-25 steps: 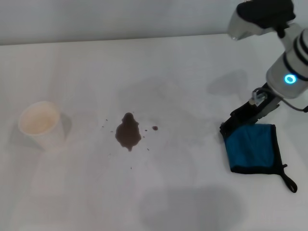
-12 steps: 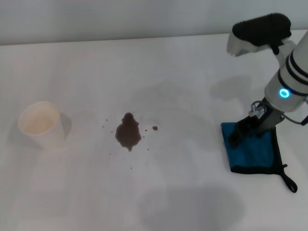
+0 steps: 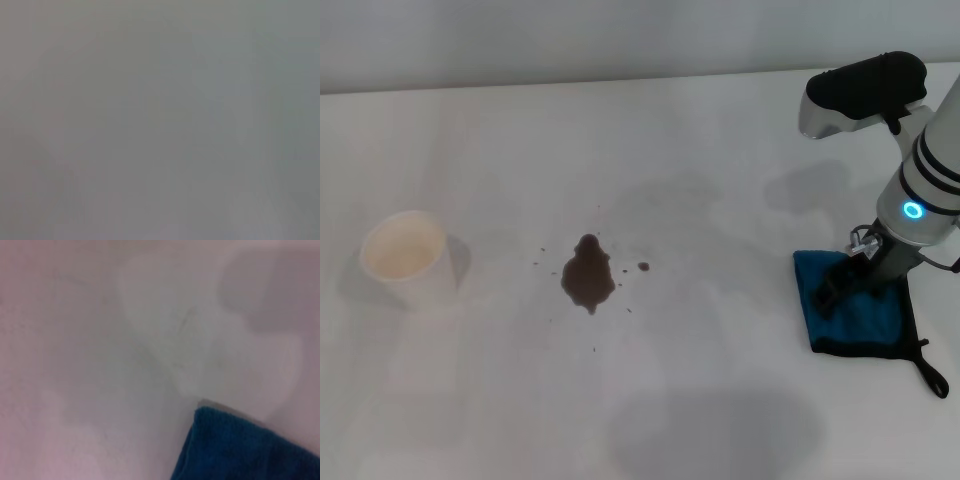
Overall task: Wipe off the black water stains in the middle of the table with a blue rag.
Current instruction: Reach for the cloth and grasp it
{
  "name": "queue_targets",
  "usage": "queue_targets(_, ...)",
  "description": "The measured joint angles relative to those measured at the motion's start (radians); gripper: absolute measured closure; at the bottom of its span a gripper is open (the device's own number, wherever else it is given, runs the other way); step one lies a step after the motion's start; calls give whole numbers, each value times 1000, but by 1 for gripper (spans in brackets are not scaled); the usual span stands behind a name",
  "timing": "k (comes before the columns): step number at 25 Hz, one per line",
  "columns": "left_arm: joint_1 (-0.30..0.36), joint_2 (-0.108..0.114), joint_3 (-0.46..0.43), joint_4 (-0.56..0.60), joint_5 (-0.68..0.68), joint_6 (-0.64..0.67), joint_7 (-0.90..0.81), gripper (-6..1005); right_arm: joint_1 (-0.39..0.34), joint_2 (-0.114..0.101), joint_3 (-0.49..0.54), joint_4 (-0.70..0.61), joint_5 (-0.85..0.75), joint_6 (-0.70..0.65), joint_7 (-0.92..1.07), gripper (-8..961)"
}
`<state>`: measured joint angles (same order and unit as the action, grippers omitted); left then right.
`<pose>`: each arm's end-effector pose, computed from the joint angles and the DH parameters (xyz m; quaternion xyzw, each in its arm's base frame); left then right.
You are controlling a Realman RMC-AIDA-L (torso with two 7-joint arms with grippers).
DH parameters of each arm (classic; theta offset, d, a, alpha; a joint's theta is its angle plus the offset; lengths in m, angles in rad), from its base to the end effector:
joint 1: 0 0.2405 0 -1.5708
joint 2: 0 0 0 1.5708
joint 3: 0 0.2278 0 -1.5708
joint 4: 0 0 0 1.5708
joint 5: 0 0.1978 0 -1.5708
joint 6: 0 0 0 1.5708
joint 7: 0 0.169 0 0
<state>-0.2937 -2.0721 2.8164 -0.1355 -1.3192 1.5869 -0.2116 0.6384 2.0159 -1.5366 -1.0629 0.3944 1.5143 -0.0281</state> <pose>-0.3293 0.2667 0.0685 -0.6770 -0.1166 -0.2918 0.6655 0.2516 0.3206 -0.0148 -0.7418 0.5552 -0.2890 0.2408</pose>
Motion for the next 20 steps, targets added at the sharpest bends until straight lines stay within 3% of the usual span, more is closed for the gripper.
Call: queue_targets(20, -5, -2, 0, 5, 0, -25, 0, 337, 21, -2, -21, 11, -8, 26, -5, 268)
